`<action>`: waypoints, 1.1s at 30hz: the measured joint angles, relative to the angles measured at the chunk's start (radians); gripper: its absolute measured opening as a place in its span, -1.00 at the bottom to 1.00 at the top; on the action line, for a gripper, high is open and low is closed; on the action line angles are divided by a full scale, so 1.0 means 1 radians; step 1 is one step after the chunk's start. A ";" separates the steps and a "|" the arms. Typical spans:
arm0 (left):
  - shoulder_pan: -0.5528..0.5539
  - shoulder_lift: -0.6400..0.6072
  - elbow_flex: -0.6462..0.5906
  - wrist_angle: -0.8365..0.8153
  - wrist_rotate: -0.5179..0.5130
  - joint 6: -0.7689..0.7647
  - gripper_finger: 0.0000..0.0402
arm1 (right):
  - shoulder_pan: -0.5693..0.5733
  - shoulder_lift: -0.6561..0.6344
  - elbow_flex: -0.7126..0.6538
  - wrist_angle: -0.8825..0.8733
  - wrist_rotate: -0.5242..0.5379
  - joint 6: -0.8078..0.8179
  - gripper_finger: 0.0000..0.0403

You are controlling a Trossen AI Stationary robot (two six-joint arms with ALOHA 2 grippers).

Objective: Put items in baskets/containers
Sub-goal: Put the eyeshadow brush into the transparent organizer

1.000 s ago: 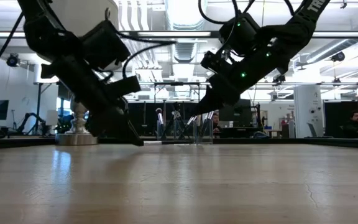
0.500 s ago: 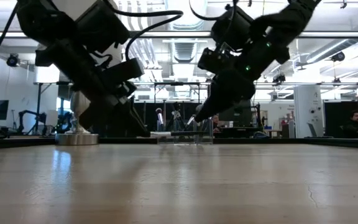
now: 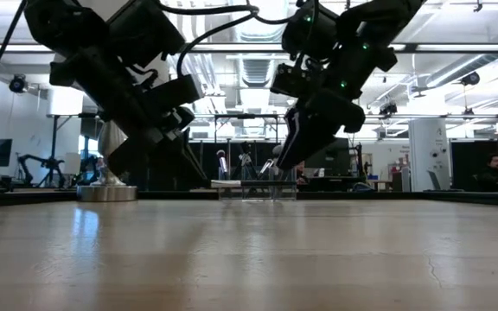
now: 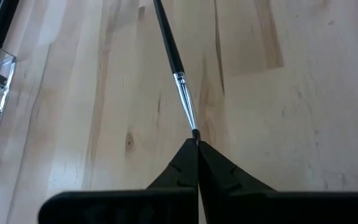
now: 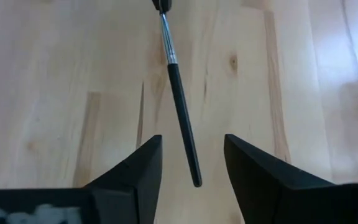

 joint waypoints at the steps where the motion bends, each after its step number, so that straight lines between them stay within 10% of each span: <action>1: 0.000 0.000 0.000 0.001 0.000 0.000 -1.00 | 0.000 0.000 0.000 -0.002 0.000 -0.002 -0.18; 13: -0.004 -0.002 0.023 0.000 0.011 0.016 -1.00 | 0.000 0.094 0.030 0.009 0.007 -0.016 -0.37; 20: -0.004 -0.003 0.023 -0.019 0.000 -0.007 -1.00 | 0.001 0.097 0.027 0.009 -0.001 -0.042 -0.88; 33: -0.033 -0.175 -0.026 0.093 0.000 -0.191 -1.00 | 0.003 0.046 -0.171 0.274 0.020 0.015 -0.92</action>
